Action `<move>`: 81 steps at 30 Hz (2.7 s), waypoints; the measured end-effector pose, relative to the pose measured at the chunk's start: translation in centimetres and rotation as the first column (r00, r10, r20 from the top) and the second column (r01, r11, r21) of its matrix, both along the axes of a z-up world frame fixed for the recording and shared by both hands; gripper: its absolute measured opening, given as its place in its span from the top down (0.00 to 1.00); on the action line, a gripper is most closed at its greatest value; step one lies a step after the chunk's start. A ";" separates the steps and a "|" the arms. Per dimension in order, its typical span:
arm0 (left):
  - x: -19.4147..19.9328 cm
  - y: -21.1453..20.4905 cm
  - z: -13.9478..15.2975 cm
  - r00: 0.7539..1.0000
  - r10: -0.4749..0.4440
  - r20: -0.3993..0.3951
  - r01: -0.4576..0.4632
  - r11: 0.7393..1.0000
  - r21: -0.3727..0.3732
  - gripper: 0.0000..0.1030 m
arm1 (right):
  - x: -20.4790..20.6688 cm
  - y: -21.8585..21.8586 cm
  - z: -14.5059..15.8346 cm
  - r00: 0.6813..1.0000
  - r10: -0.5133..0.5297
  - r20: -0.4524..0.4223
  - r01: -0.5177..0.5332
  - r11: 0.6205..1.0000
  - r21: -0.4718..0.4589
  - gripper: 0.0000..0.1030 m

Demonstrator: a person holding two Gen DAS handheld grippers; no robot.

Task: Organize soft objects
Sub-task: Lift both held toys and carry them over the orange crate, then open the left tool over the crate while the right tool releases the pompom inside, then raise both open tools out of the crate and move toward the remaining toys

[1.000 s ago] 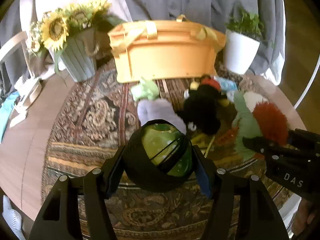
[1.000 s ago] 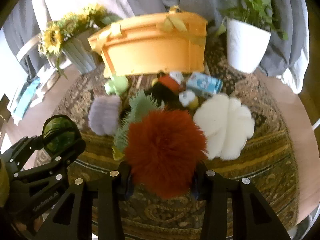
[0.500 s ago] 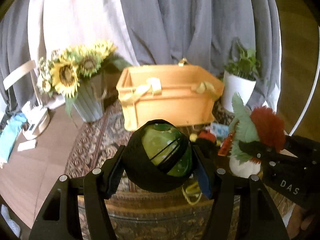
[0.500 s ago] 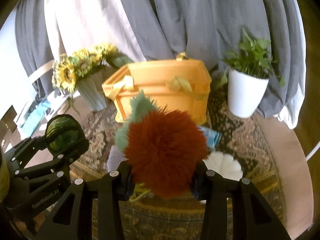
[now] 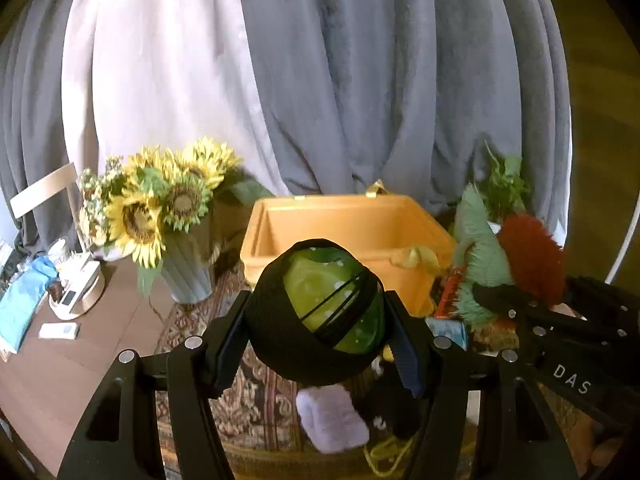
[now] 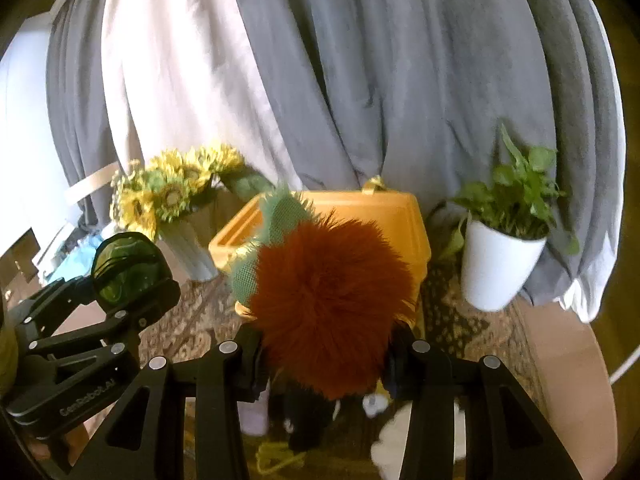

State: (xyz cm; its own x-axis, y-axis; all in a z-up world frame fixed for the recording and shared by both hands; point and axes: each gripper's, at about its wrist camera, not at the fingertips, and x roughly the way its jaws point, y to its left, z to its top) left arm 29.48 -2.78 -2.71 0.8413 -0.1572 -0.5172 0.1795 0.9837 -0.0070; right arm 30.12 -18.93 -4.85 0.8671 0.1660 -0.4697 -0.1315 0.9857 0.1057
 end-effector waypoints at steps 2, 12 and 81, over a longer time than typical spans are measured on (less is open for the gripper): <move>0.8 0.0 0.5 1.000 0.005 0.014 -0.005 1.000 -0.004 0.38 | 1.1 -0.1 0.4 1.000 0.008 0.007 -0.008 1.000 0.004 0.57; 5.1 -0.1 1.9 0.999 0.013 0.044 -0.013 1.000 -0.005 0.38 | 5.6 -0.6 1.8 0.999 0.016 0.032 -0.017 0.999 0.027 0.57; 21.4 -1.9 1.0 0.979 0.049 -0.199 -0.023 0.991 0.130 0.11 | 19.9 -4.2 2.6 0.973 -0.058 -0.224 0.066 0.997 0.028 0.31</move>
State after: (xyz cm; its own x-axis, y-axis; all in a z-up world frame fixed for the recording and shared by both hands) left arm 50.87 -4.65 -1.68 0.7216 -0.0515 -0.6904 0.1518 0.9847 0.0853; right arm 50.03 -23.13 -2.21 0.7502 0.1350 -0.6473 -0.0398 0.9864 0.1596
